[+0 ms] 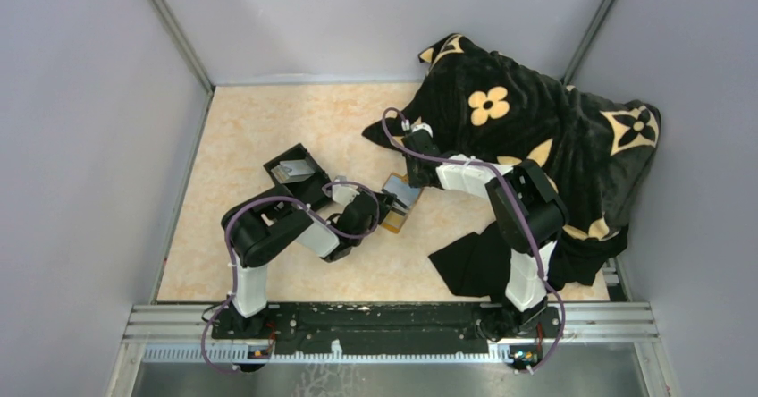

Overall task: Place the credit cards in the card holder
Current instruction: Insert the credit card into the card holder.

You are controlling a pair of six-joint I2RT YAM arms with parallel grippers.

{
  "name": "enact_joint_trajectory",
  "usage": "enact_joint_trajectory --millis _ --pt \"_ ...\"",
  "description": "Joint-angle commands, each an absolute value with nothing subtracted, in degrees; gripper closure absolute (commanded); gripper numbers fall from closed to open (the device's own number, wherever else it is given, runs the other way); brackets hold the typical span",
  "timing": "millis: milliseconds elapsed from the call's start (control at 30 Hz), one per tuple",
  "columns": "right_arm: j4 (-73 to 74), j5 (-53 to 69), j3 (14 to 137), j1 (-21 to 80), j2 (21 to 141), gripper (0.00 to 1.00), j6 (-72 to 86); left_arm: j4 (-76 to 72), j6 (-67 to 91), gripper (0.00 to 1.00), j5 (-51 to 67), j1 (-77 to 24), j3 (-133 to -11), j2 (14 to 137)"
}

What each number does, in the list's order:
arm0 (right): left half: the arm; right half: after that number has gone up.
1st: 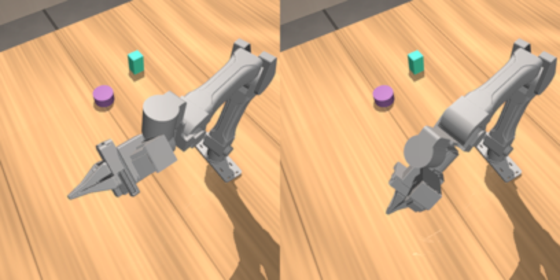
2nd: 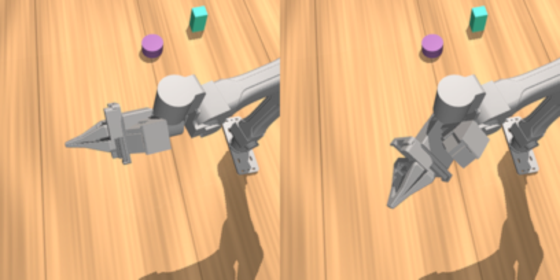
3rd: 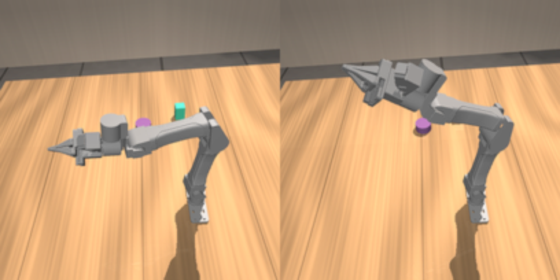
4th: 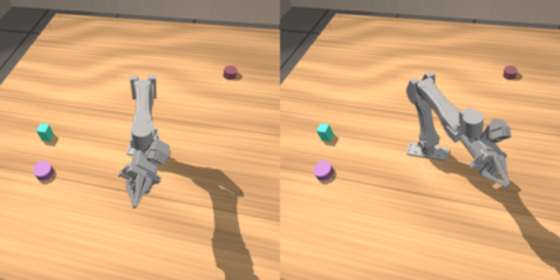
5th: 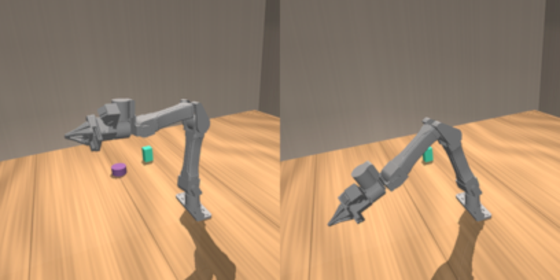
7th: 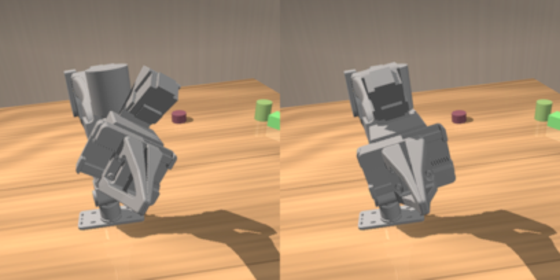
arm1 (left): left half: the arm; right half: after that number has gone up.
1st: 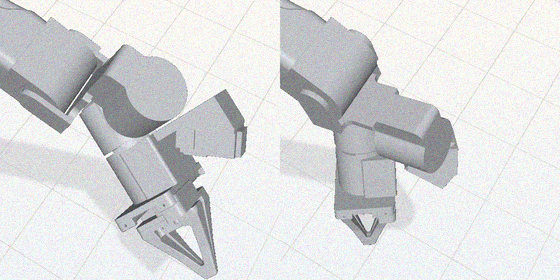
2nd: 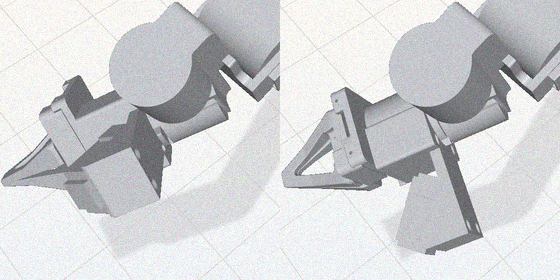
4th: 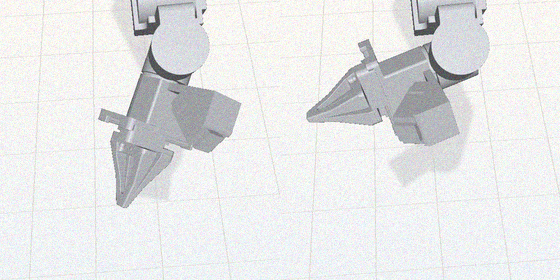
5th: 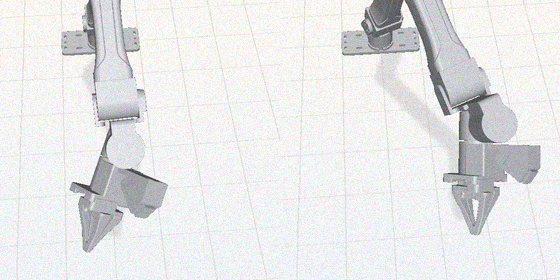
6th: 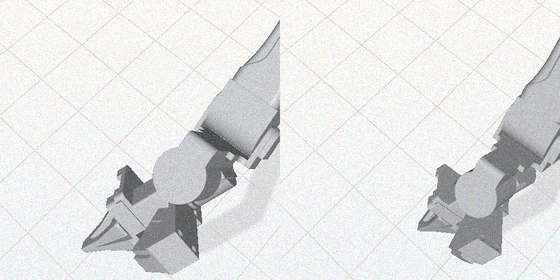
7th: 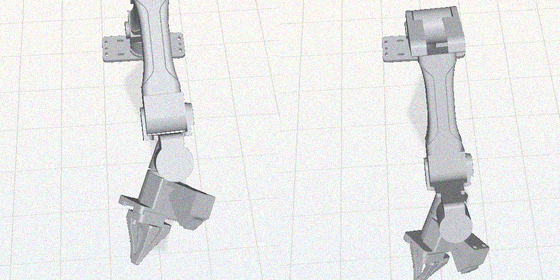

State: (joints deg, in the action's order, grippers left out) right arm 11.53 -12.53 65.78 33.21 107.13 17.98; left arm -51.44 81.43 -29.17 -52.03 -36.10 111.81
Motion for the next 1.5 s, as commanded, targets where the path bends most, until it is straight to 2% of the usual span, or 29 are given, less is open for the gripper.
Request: enact_joint_trajectory --millis 0,300,1167,1467 --pt "11.02 -10.58 65.16 33.40 107.22 0.83 17.87 -44.89 80.76 0.72 -29.20 -52.15 -37.11 113.11" --pt "12.10 -9.03 63.55 35.96 106.10 0.85 19.19 -40.26 80.02 0.60 -28.83 -52.10 -39.64 112.90" --pt "12.36 -2.14 59.28 37.31 99.05 0.87 23.07 -5.47 76.95 0.47 -17.82 -49.06 -51.77 114.92" --pt "12.03 -2.20 59.65 37.27 98.60 0.87 23.72 5.72 71.06 0.36 -15.90 -48.02 -53.89 116.38"
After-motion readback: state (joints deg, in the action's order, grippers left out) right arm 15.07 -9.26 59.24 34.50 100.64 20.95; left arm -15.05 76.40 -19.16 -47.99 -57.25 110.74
